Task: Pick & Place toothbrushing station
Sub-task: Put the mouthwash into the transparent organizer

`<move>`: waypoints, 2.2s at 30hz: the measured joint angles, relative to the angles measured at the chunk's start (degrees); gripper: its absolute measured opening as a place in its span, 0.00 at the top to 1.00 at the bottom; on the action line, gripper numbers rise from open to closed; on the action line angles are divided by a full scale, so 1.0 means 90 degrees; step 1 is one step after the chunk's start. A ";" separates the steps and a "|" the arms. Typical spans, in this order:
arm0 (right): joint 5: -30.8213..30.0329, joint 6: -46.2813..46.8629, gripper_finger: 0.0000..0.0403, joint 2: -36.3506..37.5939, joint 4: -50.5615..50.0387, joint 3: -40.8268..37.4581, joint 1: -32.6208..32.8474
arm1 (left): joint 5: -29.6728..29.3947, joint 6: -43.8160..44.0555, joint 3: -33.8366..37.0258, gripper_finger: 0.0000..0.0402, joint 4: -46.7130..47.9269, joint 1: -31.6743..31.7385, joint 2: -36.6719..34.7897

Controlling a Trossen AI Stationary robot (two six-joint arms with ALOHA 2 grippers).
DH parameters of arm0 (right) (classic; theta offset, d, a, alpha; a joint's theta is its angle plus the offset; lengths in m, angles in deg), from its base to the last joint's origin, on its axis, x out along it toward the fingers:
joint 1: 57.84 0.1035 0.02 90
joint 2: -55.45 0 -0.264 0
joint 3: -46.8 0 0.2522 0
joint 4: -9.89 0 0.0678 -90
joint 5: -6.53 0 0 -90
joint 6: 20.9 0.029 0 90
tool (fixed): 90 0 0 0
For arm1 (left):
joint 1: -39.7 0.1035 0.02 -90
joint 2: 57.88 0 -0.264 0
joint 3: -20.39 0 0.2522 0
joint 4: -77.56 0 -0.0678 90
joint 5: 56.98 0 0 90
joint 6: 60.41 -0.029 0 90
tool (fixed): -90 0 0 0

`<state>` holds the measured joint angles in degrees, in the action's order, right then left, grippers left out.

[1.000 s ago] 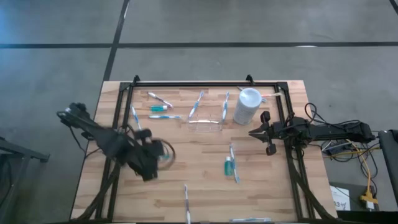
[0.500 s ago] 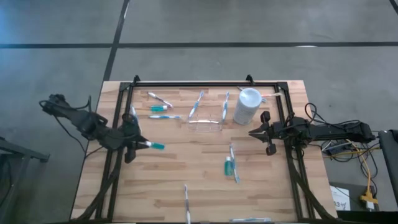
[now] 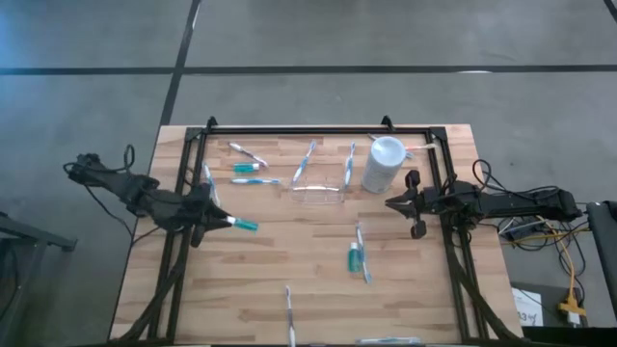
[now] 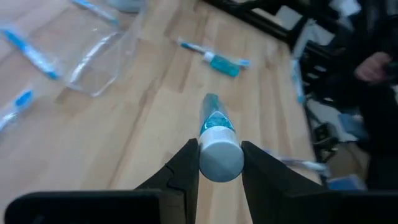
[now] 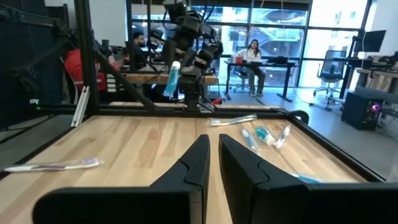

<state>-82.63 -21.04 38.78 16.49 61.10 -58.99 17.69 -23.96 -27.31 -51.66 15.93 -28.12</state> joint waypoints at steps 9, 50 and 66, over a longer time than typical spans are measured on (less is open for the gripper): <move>0.0002 0.0844 0.92 0.0000 -0.0052 0.0003 0.0002 | 0.0420 -0.2031 -0.1575 0.76 -0.0483 0.1311 0.1447; -0.0138 -0.0217 0.92 -0.0005 -0.0330 0.0002 0.0223 | 0.1644 -0.6737 -1.1051 0.76 0.5332 0.4376 1.0028; -0.0134 -0.0219 0.92 0.0002 -0.0333 0.0002 0.0223 | 0.1865 -0.7062 -1.0113 0.76 0.4769 0.4369 1.0057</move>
<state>-83.83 -23.01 38.81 13.50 61.12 -56.98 34.48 -87.52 -118.33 -8.73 55.25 62.39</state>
